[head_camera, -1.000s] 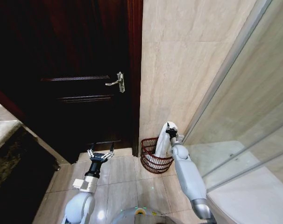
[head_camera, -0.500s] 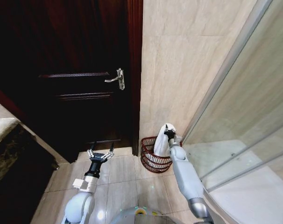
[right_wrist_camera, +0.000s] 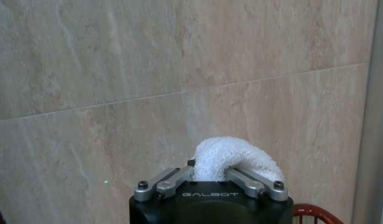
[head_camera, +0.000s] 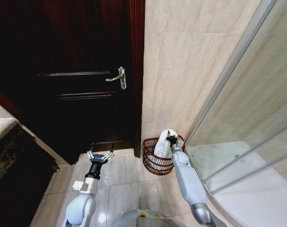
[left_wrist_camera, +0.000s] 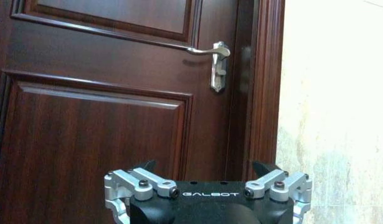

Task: Discard the used towel into the hamper.

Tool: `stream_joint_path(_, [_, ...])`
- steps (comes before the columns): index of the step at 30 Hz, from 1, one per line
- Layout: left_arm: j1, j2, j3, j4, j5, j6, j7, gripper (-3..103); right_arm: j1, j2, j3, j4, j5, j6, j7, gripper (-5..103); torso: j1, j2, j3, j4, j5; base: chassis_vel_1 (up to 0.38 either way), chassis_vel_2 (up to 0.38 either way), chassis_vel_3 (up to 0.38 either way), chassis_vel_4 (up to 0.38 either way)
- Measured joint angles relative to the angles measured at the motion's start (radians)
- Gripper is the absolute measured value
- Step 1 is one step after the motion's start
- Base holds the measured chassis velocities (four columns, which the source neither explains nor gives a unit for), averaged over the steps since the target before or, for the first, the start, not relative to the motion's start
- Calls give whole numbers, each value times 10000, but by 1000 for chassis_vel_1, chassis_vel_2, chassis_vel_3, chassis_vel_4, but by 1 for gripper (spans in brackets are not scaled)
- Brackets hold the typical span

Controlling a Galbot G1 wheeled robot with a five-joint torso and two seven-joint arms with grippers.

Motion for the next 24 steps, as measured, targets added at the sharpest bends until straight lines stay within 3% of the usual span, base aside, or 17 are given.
stream_joint_path(9, [15,20,-9,39,-1,-9,-5,100,-193,49,-7,22,-22,-212,-76,4,17,42,21,0,0,0,0,0,0])
stream_joint_path(19, [0,-5,-4,66,0,-15,-6,100,-267,23,63,-197,-28,-871,-164,4,31,67,37,0,0,0,0,0,0])
stream_joint_path(24, [2,22,-37,85,-28,-38,-6,100,-423,-55,157,-327,-113,-1580,-134,4,37,81,44,0,1,0,0,0,0])
